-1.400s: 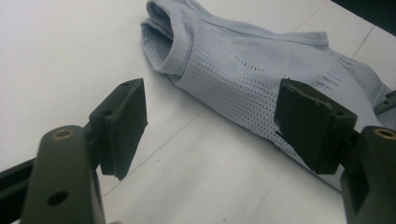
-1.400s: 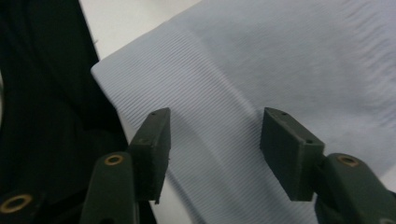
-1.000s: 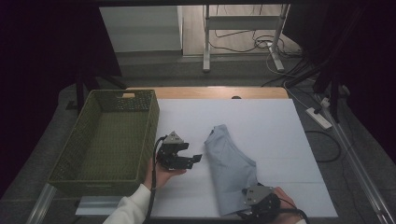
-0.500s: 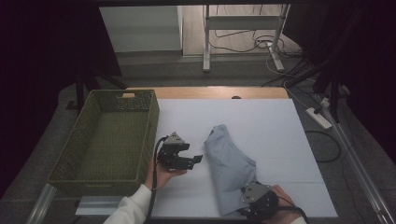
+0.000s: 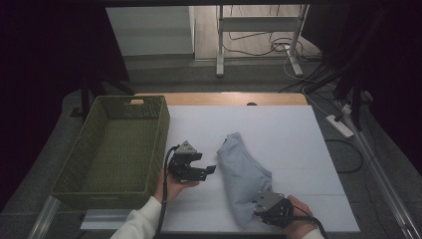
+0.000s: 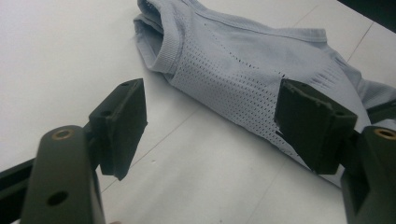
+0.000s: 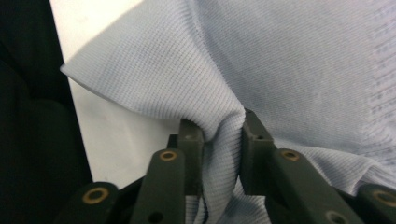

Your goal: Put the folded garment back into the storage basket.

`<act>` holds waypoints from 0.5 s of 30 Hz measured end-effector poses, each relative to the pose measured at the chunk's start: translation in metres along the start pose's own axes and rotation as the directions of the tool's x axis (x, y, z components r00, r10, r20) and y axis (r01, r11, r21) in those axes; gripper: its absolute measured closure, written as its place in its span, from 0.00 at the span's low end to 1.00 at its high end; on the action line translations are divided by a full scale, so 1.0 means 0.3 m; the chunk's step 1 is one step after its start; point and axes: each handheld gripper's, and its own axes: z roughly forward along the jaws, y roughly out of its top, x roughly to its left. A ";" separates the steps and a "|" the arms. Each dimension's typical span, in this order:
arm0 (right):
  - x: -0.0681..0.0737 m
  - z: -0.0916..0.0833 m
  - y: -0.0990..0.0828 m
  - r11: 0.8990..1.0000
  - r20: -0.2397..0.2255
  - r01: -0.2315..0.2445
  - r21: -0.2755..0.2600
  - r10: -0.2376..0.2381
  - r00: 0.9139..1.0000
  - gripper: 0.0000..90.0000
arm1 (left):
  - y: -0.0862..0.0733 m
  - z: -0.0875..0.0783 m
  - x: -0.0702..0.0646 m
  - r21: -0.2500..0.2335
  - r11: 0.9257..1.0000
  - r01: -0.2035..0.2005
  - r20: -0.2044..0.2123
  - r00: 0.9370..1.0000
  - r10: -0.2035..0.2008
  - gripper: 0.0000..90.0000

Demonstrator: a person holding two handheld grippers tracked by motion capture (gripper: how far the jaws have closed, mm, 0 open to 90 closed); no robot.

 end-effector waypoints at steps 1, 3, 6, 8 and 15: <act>-0.002 -0.001 0.003 1.000 -0.016 -0.018 -0.017 0.018 1.000 0.85 | 0.000 0.000 0.000 -0.001 1.000 0.003 0.000 1.000 -0.003 0.29; -0.009 0.000 0.015 0.997 -0.056 -0.059 -0.051 0.056 0.997 0.85 | 0.000 0.001 0.003 -0.003 1.000 0.004 -0.001 1.000 -0.004 0.29; -0.015 0.000 0.036 0.991 -0.094 -0.092 -0.094 0.083 0.992 0.86 | -0.001 0.002 0.005 0.000 1.000 0.007 -0.003 1.000 -0.007 0.29; -0.018 -0.001 0.048 0.987 -0.114 -0.109 -0.121 0.095 0.989 0.86 | -0.002 0.001 0.006 0.000 1.000 0.007 -0.004 1.000 -0.007 0.29; -0.018 -0.015 0.064 0.970 -0.154 -0.165 -0.176 0.139 0.978 0.86 | -0.002 0.000 0.007 -0.001 1.000 0.008 -0.006 1.000 -0.008 0.29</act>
